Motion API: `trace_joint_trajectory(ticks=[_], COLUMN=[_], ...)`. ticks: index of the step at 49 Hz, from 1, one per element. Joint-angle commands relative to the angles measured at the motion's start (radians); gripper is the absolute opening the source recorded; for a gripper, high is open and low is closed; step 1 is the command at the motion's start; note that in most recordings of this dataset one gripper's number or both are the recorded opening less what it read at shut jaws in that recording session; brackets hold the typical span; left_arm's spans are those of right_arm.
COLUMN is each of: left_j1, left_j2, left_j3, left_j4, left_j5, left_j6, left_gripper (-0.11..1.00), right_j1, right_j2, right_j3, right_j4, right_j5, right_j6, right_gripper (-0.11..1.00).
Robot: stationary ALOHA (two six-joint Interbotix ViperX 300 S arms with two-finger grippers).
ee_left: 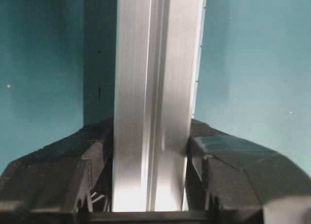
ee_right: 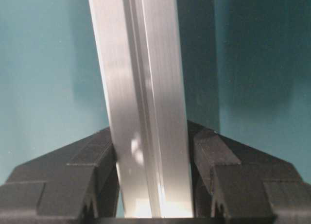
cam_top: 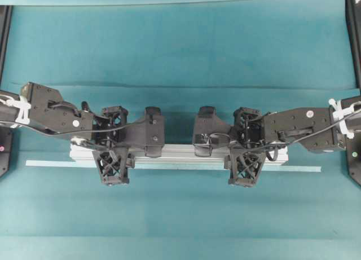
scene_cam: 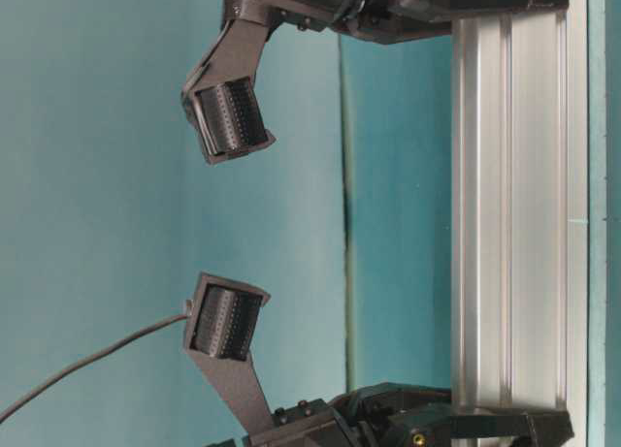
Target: Lift the metal rail with both hands.
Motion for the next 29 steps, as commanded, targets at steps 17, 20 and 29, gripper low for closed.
trace_joint_trajectory(ticks=[17, 20, 29], left_j1=[0.002, 0.002, 0.003], left_j2=[0.0, 0.0, 0.006], left_j3=[-0.006, -0.006, -0.003], left_j4=[0.0, 0.0, -0.002], left_j5=[-0.054, -0.057, -0.06], left_j6=[-0.006, -0.003, -0.002], left_gripper=[0.36, 0.36, 0.36], right_j1=[-0.009, -0.011, -0.012], right_j2=[0.008, 0.008, 0.008], right_j3=[0.006, 0.006, 0.006], right_j4=[0.003, 0.003, 0.005], right_j5=[-0.026, -0.034, -0.034], right_j6=[0.009, 0.009, 0.009], right_gripper=[0.38, 0.38, 0.38])
